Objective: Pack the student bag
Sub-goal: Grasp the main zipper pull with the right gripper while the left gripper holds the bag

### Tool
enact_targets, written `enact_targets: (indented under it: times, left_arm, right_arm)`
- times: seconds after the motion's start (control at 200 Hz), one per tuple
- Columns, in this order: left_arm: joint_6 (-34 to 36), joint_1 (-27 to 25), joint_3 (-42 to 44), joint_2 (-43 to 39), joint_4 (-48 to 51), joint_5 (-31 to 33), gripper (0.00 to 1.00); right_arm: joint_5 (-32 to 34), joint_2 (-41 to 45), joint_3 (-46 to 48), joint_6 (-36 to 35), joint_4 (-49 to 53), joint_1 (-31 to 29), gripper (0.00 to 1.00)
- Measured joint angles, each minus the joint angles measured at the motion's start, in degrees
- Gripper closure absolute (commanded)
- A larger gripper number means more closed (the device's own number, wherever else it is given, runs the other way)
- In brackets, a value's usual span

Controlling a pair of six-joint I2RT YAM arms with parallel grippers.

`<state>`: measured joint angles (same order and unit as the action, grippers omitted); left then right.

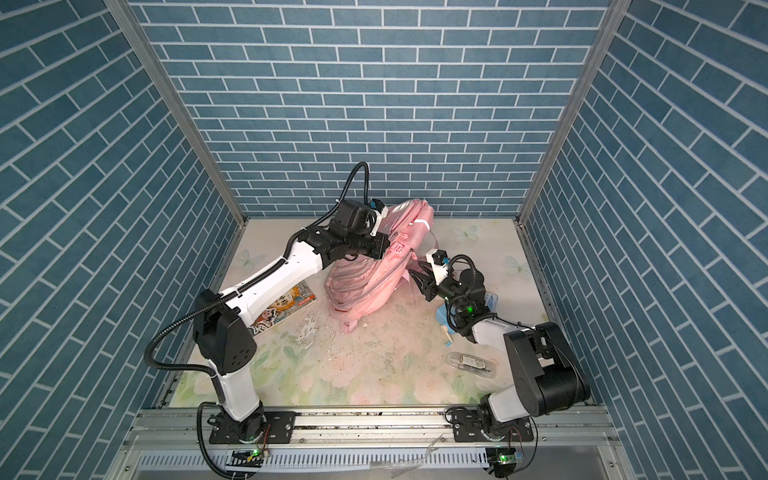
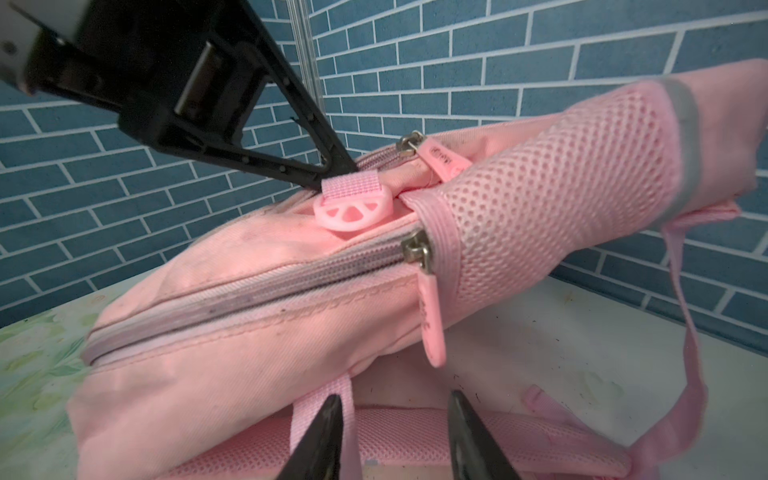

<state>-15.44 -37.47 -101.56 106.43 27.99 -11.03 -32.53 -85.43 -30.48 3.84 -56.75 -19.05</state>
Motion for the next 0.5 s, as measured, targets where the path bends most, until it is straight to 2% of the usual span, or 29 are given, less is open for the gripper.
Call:
enact_targets:
  times: [0.43, 0.5]
  left_arm:
    - [-0.4, 0.0, 0.0, 0.0, 0.0, 0.0, 1.0]
    - [-0.4, 0.0, 0.0, 0.0, 0.0, 0.1, 1.0]
  right_arm:
    - [0.1, -5.1, -2.8, -2.0, -7.0, -0.1, 0.69]
    - [-0.1, -5.1, -2.8, -2.4, -7.6, -0.1, 0.75]
